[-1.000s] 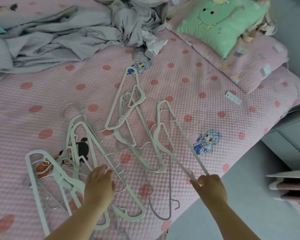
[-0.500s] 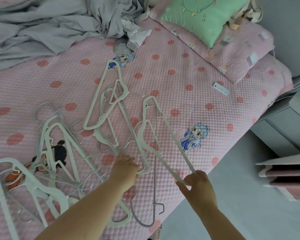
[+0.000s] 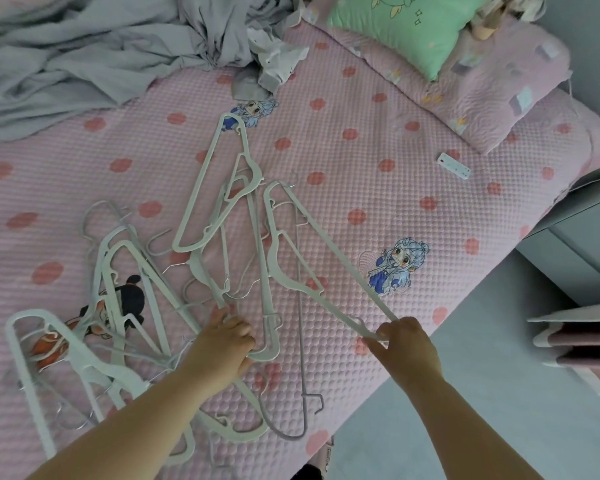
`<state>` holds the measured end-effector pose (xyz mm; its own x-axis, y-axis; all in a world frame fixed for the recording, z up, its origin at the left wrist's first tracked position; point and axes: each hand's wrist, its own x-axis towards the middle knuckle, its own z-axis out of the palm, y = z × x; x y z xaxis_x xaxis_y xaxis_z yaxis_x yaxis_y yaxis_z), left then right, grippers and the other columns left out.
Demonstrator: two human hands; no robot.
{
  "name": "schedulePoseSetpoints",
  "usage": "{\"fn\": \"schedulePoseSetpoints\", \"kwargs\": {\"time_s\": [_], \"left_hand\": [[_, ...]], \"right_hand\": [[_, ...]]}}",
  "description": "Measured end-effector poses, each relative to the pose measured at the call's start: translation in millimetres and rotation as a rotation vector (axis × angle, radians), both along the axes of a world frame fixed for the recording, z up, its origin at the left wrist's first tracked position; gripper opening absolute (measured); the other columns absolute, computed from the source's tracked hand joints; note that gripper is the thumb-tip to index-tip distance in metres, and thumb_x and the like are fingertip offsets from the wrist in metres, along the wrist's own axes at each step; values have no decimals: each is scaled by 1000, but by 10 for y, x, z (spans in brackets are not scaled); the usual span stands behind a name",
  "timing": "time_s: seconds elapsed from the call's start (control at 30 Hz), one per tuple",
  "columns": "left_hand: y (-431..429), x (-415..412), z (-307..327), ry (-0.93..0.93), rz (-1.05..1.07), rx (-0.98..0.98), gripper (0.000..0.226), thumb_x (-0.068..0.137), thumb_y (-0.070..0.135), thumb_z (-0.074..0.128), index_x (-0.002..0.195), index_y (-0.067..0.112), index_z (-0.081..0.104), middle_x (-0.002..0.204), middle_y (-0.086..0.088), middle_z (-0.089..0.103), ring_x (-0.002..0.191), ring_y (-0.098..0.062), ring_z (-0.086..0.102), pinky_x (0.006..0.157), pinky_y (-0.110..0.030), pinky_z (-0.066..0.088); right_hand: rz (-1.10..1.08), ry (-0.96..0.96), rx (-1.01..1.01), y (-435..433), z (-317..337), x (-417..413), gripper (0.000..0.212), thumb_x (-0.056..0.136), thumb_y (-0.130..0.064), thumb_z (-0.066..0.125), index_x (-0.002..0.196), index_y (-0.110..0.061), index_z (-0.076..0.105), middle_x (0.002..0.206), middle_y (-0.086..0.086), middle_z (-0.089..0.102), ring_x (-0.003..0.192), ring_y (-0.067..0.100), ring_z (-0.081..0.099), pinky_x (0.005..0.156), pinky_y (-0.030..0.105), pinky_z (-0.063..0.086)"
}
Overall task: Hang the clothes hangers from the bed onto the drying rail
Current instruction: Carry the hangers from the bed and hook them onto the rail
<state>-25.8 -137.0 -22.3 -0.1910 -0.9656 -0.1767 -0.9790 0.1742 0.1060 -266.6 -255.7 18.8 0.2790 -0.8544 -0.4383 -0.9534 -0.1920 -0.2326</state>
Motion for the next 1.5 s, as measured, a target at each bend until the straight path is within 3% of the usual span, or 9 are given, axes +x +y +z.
{"fn": "schedulePoseSetpoints", "kwargs": {"time_s": [0.17, 0.33, 0.47, 0.6, 0.83, 1.1, 1.17, 1.27, 1.5], "left_hand": [[7, 31, 107, 122, 46, -85, 44, 17, 28, 91, 54, 27, 67, 62, 15, 62, 73, -4, 59, 88, -35, 32], [8, 42, 244, 199, 52, -196, 41, 27, 22, 91, 58, 24, 65, 68, 13, 64, 85, -3, 43, 79, -32, 53], [-19, 58, 332, 275, 109, -192, 43, 29, 12, 91, 62, 21, 64, 77, 9, 68, 78, -7, 63, 84, -27, 35], [-10, 91, 441, 273, 124, -168, 44, 20, 18, 93, 56, 25, 68, 75, 12, 71, 65, -3, 69, 65, -24, 56], [-71, 62, 553, 237, 166, -287, 22, 45, 13, 74, 64, 24, 68, 76, 13, 71, 66, -1, 68, 59, -36, 57], [105, 170, 536, 93, 137, 6, 46, 15, 31, 92, 53, 33, 67, 69, 24, 65, 64, 8, 61, 62, -13, 53], [183, 159, 542, 64, 159, 148, 44, 43, 29, 89, 85, 29, 74, 100, 14, 68, 94, 1, 64, 84, -11, 47], [283, 166, 426, -7, 128, 326, 50, 91, 21, 51, 139, 20, 37, 152, 7, 23, 142, -10, 18, 115, -26, 13], [123, 44, 541, 38, 251, 366, 33, 93, 22, 46, 125, 16, 49, 127, 1, 54, 116, -16, 51, 89, -22, 35]], "right_hand": [[-22, 32, 44, 98, 25, -34, 33, 88, -46, 51, 105, -21, 65, 104, 2, 46, 101, 17, 57, 83, 24, 45], [-58, 62, 16, 82, 115, -164, 33, 88, -45, 50, 103, -20, 65, 104, 3, 50, 102, 18, 57, 83, 25, 46], [-82, 80, 21, 127, 151, -215, 31, 89, -43, 50, 103, -19, 66, 102, 5, 47, 95, 19, 57, 80, 25, 45], [-146, -14, 31, 200, 159, -137, 30, 88, -41, 54, 95, -15, 69, 98, 6, 46, 80, 18, 50, 76, 25, 45], [88, 81, -126, 223, 288, -29, 34, 94, -38, 42, 107, -18, 66, 75, -6, 37, 111, 16, 44, 89, 20, 37], [-16, 116, -138, 171, 435, -162, 31, 93, -38, 44, 111, -21, 64, 90, -2, 52, 118, 14, 40, 88, 24, 42], [-46, 134, -124, 165, 454, -285, 31, 93, -38, 45, 110, -20, 64, 96, -1, 58, 120, 15, 40, 88, 24, 43], [-136, 106, -116, 166, 469, -419, 29, 91, -37, 51, 105, -18, 67, 103, 5, 59, 117, 17, 44, 84, 26, 44], [-319, -95, -186, 214, 759, -467, 23, 87, -36, 57, 79, -20, 71, 83, 9, 49, 89, 29, 54, 60, 24, 32]]}}
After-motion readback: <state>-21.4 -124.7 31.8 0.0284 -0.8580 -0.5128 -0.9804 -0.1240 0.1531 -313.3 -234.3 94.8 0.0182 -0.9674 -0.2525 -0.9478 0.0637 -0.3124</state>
